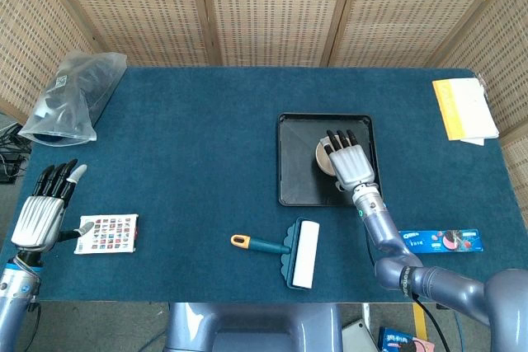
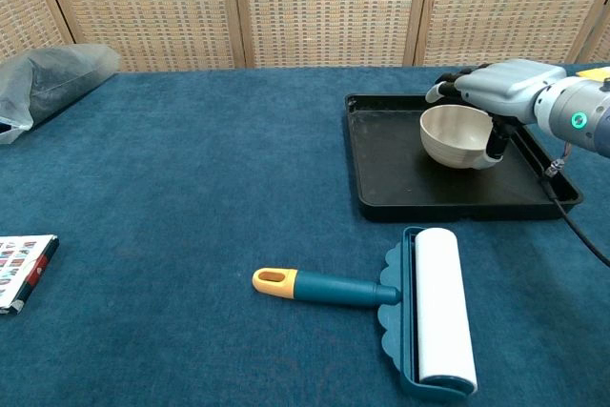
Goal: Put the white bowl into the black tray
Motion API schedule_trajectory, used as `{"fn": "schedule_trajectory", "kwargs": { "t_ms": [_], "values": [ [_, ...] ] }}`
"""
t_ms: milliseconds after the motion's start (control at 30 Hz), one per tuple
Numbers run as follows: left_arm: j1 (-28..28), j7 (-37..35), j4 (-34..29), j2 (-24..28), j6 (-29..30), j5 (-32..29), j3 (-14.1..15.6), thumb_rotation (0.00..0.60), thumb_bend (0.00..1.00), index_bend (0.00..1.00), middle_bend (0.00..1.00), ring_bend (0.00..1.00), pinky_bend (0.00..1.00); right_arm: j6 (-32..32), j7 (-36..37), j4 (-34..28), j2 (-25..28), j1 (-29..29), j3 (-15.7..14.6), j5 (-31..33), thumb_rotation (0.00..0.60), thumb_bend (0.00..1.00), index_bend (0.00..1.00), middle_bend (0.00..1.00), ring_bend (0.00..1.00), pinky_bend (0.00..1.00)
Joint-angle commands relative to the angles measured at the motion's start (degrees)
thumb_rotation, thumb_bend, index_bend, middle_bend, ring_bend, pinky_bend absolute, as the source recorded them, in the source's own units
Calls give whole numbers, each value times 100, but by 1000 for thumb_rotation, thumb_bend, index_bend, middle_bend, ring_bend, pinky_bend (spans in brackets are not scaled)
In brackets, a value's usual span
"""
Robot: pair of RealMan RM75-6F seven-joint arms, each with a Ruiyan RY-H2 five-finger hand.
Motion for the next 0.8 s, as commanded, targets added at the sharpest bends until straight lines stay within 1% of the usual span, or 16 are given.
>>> {"fn": "schedule_trajectory", "kwargs": {
  "t_ms": [33, 233, 333, 367, 400, 500, 567, 700, 800],
  "values": [
    [3, -6, 5, -5, 9, 9, 0, 600, 62, 0, 0, 0, 0, 261, -89, -308, 190, -84, 21, -38, 600, 364, 100, 0, 0, 60],
    [18, 19, -4, -7, 60, 34, 0, 600, 62, 0, 0, 0, 0, 841, 137, -921, 627, -433, -3, -298, 600, 333, 45, 0, 0, 51],
    [52, 17, -43, 17, 150, 61, -6, 600, 62, 0, 0, 0, 0, 1402, 548, -1236, 909, -809, -110, -736, 600, 306, 18, 0, 0, 49],
    [63, 16, -53, 24, 176, 66, -9, 600, 62, 0, 0, 0, 0, 1576, 683, -1302, 976, -928, -165, -894, 600, 298, 12, 0, 0, 49],
    [82, 10, -72, 37, 216, 70, -14, 600, 62, 0, 0, 0, 0, 1877, 921, -1385, 1074, -1138, -251, -1130, 600, 288, 3, 0, 0, 46],
    [120, -13, -120, 59, 271, 69, -11, 600, 63, 0, 0, 0, 0, 2399, 1336, -1474, 1217, -1525, -415, -1480, 600, 266, 0, 0, 0, 30],
    [172, 31, -165, 73, 301, 60, 23, 600, 63, 0, 0, 0, 0, 2907, 1820, -1482, 1334, -1944, -616, -1825, 600, 256, 0, 0, 0, 9],
    [268, 113, -251, 95, 331, 60, 112, 600, 62, 0, 0, 0, 0, 3428, 2368, -1362, 1430, -2523, -926, -2143, 600, 250, 0, 0, 0, 0],
    [324, 165, -293, 118, 387, 66, 138, 600, 62, 0, 0, 0, 0, 3637, 2567, -1276, 1453, -2808, -1084, -2251, 600, 249, 0, 0, 0, 0]
  ]
}}
